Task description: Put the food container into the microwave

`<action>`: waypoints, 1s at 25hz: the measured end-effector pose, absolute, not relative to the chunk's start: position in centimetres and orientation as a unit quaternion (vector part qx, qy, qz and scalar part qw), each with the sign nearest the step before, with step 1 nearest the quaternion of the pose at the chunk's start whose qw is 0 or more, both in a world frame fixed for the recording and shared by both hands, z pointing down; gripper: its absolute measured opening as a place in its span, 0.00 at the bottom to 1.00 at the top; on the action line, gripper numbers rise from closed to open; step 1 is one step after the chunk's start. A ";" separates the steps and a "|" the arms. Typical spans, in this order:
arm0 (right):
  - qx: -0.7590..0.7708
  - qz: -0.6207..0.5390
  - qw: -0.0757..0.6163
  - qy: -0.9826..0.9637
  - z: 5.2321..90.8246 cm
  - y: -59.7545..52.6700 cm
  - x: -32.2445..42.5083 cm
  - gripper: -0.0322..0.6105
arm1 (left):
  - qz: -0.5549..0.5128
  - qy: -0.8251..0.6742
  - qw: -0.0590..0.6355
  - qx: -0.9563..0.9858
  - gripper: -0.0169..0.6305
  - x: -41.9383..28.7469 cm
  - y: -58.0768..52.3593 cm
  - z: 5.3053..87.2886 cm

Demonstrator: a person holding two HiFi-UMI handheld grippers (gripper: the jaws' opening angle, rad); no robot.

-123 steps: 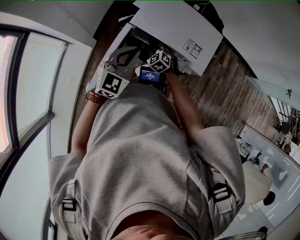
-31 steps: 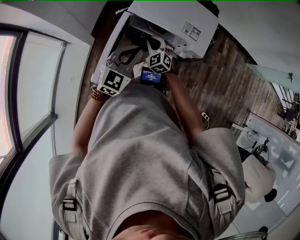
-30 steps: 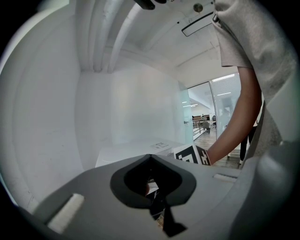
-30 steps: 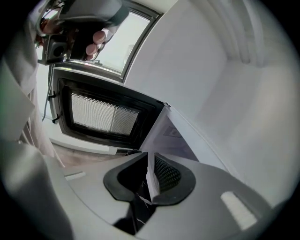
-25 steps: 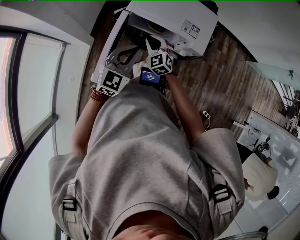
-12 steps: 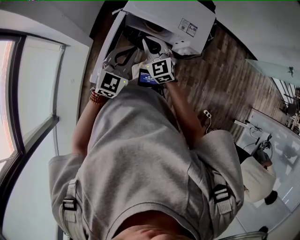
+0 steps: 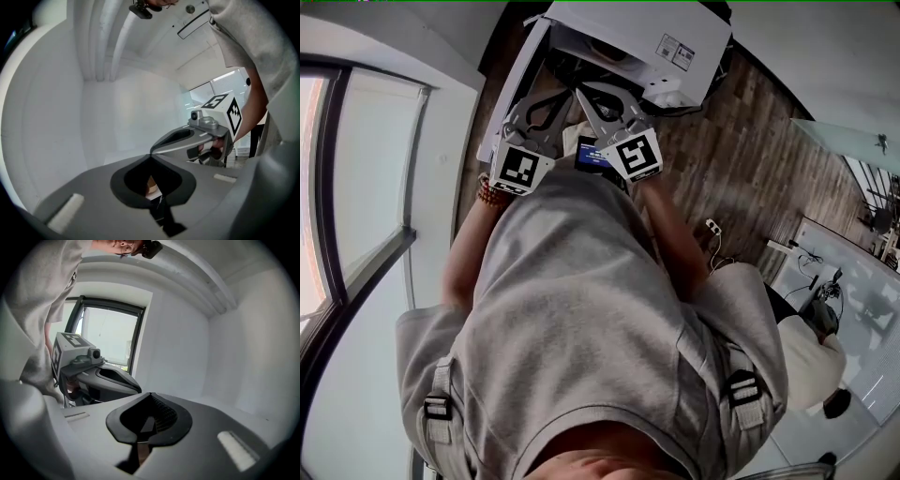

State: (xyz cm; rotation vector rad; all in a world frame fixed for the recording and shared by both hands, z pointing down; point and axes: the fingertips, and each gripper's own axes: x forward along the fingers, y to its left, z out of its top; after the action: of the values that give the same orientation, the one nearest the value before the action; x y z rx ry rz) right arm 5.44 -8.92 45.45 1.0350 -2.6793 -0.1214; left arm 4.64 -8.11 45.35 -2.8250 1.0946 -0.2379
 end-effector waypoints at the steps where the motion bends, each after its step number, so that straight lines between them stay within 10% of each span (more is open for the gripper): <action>1: 0.356 -0.048 0.129 -0.924 45.1 -8.7 5.3 0.07 | -0.077 0.362 0.053 -0.928 0.02 4.6 -8.1 45.2; 25: 0.363 -0.056 0.132 -0.921 44.5 -7.6 5.7 0.07 | -0.081 0.356 0.057 -0.929 0.02 4.6 -7.9 45.5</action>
State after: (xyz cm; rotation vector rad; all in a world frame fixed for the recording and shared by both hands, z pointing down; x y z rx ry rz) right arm 5.69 -7.62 44.53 1.0540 -2.6708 -0.1623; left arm 4.61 -7.85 45.47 -2.8175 1.0793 -0.2451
